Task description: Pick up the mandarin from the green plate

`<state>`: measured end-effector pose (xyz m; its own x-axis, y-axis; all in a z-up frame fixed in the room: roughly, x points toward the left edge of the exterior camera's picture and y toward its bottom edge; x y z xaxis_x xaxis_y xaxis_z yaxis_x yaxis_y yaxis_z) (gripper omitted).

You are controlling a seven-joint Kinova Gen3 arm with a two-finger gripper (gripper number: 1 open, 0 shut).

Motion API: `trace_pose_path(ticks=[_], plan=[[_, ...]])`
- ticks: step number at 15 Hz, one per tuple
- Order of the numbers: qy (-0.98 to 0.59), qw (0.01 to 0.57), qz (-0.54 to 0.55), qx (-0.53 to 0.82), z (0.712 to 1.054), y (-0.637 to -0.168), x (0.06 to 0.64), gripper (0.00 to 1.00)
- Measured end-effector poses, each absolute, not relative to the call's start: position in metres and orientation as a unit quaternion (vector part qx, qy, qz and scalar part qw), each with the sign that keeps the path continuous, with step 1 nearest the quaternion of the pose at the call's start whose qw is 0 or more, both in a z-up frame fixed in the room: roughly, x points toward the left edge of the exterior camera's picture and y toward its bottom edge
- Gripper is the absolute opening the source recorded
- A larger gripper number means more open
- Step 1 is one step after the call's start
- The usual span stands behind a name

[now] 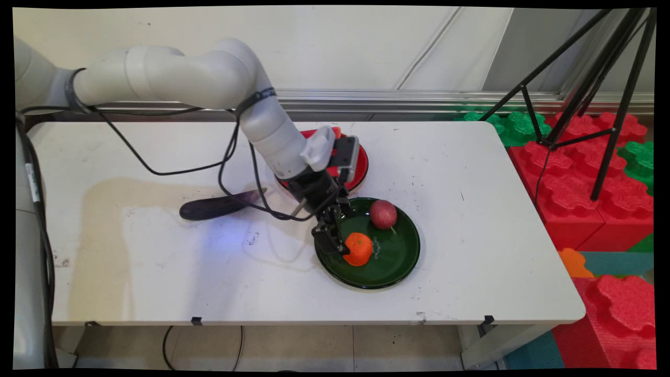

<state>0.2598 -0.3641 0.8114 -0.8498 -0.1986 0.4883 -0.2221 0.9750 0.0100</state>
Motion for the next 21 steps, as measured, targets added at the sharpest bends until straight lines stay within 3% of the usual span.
trace_pose_path(ticks=[21], plan=[[-0.973, 0.215, 0.025, 0.084, 0.782, -0.365, 0.220, 1.00]])
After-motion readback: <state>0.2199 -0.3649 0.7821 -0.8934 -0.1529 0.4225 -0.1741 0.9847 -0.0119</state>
